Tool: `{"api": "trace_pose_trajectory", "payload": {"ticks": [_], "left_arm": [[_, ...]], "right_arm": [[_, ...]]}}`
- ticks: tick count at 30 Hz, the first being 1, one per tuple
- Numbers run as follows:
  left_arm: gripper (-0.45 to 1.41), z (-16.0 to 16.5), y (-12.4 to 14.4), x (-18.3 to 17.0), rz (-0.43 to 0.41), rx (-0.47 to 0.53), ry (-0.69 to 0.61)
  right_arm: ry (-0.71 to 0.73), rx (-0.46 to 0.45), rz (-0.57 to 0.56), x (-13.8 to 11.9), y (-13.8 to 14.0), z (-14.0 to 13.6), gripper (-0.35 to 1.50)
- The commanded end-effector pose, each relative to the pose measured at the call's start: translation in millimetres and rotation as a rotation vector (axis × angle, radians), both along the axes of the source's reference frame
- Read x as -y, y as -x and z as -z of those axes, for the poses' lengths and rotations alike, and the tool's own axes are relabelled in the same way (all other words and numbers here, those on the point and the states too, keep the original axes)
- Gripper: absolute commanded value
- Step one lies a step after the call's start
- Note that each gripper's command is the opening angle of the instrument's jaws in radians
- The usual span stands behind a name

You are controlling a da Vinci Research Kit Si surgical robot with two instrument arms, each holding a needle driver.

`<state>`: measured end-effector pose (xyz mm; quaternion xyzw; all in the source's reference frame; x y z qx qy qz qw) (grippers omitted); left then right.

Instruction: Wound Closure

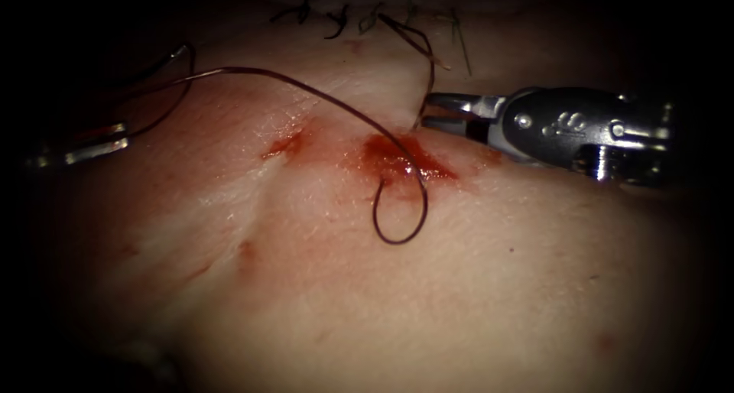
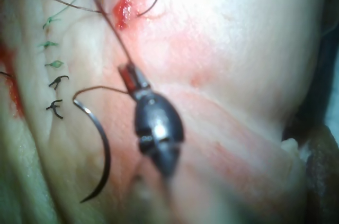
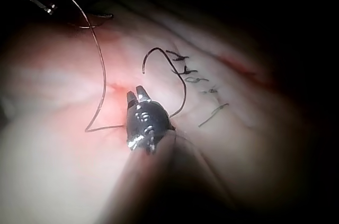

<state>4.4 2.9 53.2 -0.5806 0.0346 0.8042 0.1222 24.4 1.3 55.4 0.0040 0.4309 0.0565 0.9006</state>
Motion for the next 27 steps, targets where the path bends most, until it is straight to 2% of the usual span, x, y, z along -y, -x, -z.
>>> {"api": "trace_pose_trajectory", "payload": {"ticks": [1, 7, 8, 9, 11, 13, 14, 16, 17, 19, 20, 22, 23, 24, 27], "left_arm": [[-0.45, -0.8, 0.6, 0.2, 0.0, 0.002, -0.002], [-0.45, -1.7, 2.0, -0.5, -0.003, -0.026, 0.0], [-0.45, -3.1, 3.9, -0.5, -0.034, -0.094, 0.004], [-0.45, -3.1, 3.9, -0.5, -0.034, -0.094, 0.004], [-0.45, -5.5, 6.4, -0.1, -0.047, -0.161, 0.003], [-0.45, -6.3, 7.2, 0.0, -0.052, -0.187, 0.002], [-0.45, -8.2, 8.8, 0.2, -0.052, -0.246, 0.005], [-0.45, -10.2, 10.4, 0.2, -0.056, -0.304, 0.005], [-0.45, -10.2, 10.4, 0.2, -0.056, -0.304, 0.005], [-0.45, -11.8, 11.7, 0.0, -0.051, -0.364, 0.005], [-0.45, -13.6, 13.2, -0.2, -0.056, -0.437, -0.002], [-0.45, -14.3, 13.7, -0.3, -0.061, -0.467, -0.006], [-0.45, -15.0, 14.2, -0.3, -0.07, -0.507, 0.002], [-0.45, -16.6, 15.0, -0.1, -0.09, -0.611, 0.006], [-0.45, -18.6, 15.6, 0.3, -0.106, -0.744, 0.014]], "right_arm": [[-0.013, -0.005, -0.005, 1.5, -1.2, -2.8, -0.23], [-0.036, -0.032, -0.014, 2.8, -1.8, -5.6, -0.23], [-0.026, -0.078, -0.034, 3.1, -2.0, -5.7, -0.23], [-0.026, -0.078, -0.034, 3.1, -2.0, -5.7, -0.23], [-0.034, -0.101, -0.028, 3.5, -2.5, -5.4, -0.23], [-0.033, -0.105, -0.024, 3.6, -2.7, -5.4, -0.23], [-0.035, -0.116, -0.018, 3.9, -3.2, -5.4, -0.22], [-0.037, -0.127, -0.016, 4.1, -3.6, -5.3, -0.22], [-0.037, -0.127, -0.016, 4.1, -3.6, -5.3, -0.22], [-0.039, -0.136, -0.018, 4.2, -3.9, -5.2, -0.22], [-0.037, -0.142, -0.02, 4.3, -4.2, -5.0, -0.22], [-0.037, -0.144, -0.022, 4.3, -4.2, -5.0, -0.22], [-0.036, -0.147, -0.024, 4.3, -4.3, -4.9, -0.2], [-0.033, -0.154, -0.028, 4.4, -4.5, -4.6, -0.2], [-0.035, -0.159, -0.028, 4.6, -4.7, -4.2, -0.18]]}}
